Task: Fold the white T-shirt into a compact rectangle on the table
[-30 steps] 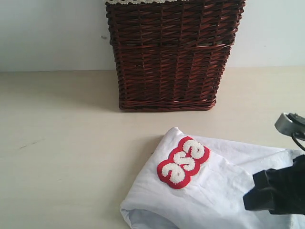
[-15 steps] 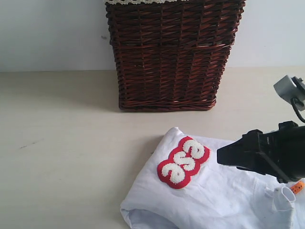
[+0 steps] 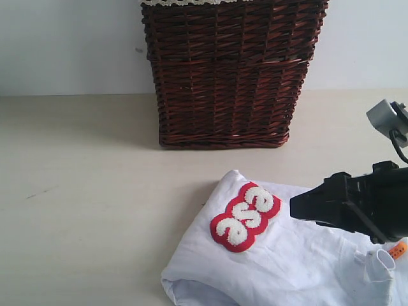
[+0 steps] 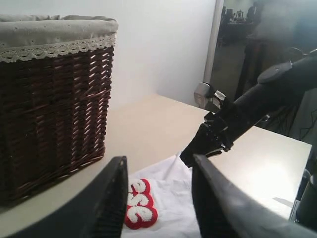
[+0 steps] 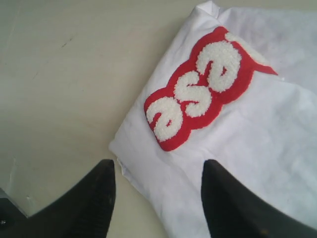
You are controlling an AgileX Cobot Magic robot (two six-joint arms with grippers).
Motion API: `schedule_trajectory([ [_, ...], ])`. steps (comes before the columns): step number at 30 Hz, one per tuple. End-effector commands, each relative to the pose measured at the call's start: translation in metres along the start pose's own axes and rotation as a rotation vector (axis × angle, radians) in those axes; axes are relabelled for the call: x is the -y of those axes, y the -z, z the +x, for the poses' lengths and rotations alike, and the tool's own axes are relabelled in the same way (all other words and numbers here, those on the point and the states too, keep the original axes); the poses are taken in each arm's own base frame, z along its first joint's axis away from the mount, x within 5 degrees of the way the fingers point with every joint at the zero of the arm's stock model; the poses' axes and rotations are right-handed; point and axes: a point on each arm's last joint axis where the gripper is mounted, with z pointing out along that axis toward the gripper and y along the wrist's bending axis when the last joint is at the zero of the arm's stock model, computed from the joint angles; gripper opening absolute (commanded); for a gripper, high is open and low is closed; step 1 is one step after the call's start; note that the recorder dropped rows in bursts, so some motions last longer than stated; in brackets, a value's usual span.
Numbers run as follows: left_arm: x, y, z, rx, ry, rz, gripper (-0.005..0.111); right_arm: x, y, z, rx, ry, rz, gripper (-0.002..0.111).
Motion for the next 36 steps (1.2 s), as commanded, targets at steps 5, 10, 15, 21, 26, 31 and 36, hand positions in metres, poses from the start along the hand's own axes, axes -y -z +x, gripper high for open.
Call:
schedule_trajectory([
  [5,-0.001,-0.001,0.006,-0.017,-0.008,-0.008,0.042,0.0,0.0,0.0,0.003,0.012,0.001,0.052],
  [10,-0.01,-0.004,0.018,-0.039,-0.014,-0.114,0.042,0.0,0.0,0.0,0.003,0.012,0.001,0.052],
  [15,-0.024,-0.002,0.033,-0.041,-0.012,-0.289,0.042,0.0,0.0,0.0,0.003,0.012,0.001,0.052],
  [21,-0.032,0.015,0.042,0.05,-0.017,-0.507,0.042,0.0,0.0,0.0,0.003,0.012,0.001,0.052],
  [26,-0.036,0.026,0.046,0.101,-0.012,-0.691,0.042,0.0,0.0,0.0,0.003,0.012,0.001,0.052],
  [31,-0.04,0.03,0.06,0.106,0.04,-0.793,0.042,0.0,0.0,0.0,0.003,0.012,0.001,0.052],
  [36,-0.047,0.029,0.08,0.071,0.076,-0.863,0.042,0.0,0.0,0.0,0.003,0.012,0.001,0.052],
])
